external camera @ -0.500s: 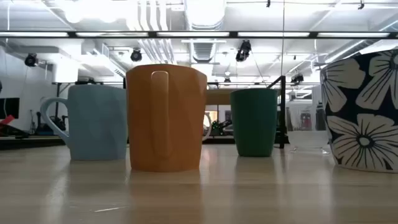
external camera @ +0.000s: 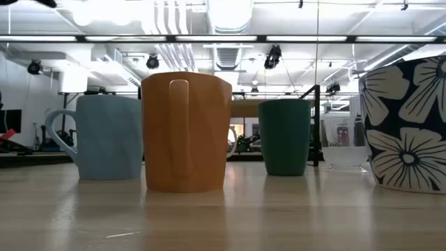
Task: Stack small to large cups/mugs on shelf
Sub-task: Put the transparent cup on the shelf
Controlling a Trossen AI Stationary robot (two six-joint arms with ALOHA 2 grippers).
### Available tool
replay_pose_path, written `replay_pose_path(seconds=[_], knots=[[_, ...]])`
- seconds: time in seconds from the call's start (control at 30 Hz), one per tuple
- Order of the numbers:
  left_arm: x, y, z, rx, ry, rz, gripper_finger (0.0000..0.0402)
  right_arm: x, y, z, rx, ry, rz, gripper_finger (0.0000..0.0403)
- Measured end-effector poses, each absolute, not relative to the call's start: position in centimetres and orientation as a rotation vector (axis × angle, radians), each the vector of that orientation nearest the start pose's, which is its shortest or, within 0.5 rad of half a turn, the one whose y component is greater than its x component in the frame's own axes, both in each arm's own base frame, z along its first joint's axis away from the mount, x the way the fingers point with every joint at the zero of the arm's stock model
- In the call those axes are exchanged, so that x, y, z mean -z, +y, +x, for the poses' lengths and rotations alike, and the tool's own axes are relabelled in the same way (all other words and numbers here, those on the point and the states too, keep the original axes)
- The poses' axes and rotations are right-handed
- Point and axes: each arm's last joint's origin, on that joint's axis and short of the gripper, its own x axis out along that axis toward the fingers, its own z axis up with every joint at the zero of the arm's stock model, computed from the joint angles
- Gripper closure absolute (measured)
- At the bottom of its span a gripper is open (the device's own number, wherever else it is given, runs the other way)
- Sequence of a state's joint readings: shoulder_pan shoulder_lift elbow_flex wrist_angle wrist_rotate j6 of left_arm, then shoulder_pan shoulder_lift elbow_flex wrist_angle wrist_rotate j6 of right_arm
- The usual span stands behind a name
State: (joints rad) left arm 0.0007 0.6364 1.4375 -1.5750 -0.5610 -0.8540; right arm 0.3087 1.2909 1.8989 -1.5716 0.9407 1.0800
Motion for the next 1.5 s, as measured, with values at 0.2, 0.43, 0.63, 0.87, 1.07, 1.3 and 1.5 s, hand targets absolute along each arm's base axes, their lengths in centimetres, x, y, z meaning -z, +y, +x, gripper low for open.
replay_pose_path(seconds=[0.2,0.43,0.63,0.87,1.07,1.3,1.5], knots=[[-39.4,1.5,-0.4,-0.829,0.479,-0.619,0.0402,-44.8,1.8,15.1,0.920,0.486,0.526,0.0394],[-37.8,1.2,0.4,-0.745,0.591,-0.696,0.0402,-41.7,1.5,15.2,0.869,0.723,0.642,0.0394],[-34.7,0.2,2.8,-0.530,0.909,-0.857,0.0401,-38.2,2.7,15.9,0.742,1.039,0.722,0.0394],[-30.4,-0.7,4.6,-0.377,1.242,-0.994,0.0401,-35.7,5.5,15.9,0.608,1.248,0.715,0.0394],[-30.2,-1.0,5.4,-0.238,1.248,-1.005,0.0402,-36.0,9.7,15.8,0.309,1.218,0.701,0.0376],[-33.9,-1.5,8.6,0.214,0.789,-0.799,0.0402,-38.1,15.4,16.0,-0.047,0.962,0.663,0.0314],[-37.5,-2.7,11.7,0.627,0.368,-0.391,0.0401,-38.6,17.5,16.6,-0.098,0.935,0.560,0.0279]])
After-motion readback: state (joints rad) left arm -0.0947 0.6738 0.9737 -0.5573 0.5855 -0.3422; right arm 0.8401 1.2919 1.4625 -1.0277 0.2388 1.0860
